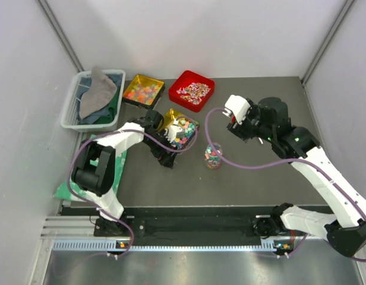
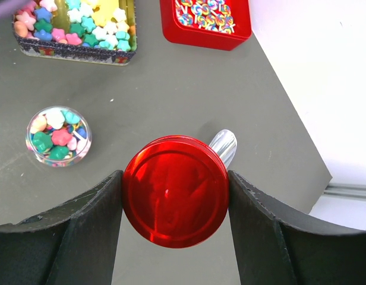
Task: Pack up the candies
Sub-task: Move the storage box to the center of the board.
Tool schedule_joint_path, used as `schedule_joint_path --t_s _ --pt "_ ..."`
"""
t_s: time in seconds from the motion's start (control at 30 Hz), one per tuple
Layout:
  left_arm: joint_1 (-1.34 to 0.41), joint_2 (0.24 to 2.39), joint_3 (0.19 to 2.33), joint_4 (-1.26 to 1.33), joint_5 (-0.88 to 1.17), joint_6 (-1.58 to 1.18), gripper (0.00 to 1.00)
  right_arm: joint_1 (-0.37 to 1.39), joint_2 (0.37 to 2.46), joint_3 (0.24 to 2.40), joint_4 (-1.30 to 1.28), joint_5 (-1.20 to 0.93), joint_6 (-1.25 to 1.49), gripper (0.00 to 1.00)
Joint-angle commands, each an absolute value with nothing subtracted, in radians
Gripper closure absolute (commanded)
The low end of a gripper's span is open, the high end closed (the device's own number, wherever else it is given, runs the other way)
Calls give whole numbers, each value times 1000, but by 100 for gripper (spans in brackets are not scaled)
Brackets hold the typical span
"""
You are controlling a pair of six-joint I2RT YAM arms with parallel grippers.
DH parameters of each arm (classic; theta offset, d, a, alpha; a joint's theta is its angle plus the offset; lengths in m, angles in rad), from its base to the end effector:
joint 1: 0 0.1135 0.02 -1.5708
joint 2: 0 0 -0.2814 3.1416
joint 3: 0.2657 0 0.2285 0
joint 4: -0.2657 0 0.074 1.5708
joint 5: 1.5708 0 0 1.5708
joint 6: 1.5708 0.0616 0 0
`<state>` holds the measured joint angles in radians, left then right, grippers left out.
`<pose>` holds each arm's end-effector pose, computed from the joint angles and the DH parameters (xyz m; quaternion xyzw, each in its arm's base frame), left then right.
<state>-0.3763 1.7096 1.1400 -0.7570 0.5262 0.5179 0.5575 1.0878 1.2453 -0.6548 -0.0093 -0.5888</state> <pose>0.2748 -0.1419 0.2003 0.4429 0.8505 -0.2492 0.1356 0.1837 0.1152 0.3919 -0.4680 0.7208 -0.0040 0.5113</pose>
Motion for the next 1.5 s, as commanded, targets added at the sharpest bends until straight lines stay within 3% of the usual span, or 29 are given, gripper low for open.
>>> schedule_joint_path --t_s 0.0,0.63,1.47 --pt "-376 1769 1149 -594 482 456 1 546 1063 1272 -644 -40 -569 43" --pt "-400 2041 1426 -509 434 344 1 545 1077 1255 -624 -48 -577 42" --pt "-514 2395 1991 -615 405 281 1 546 1115 1278 -637 -28 -583 43"
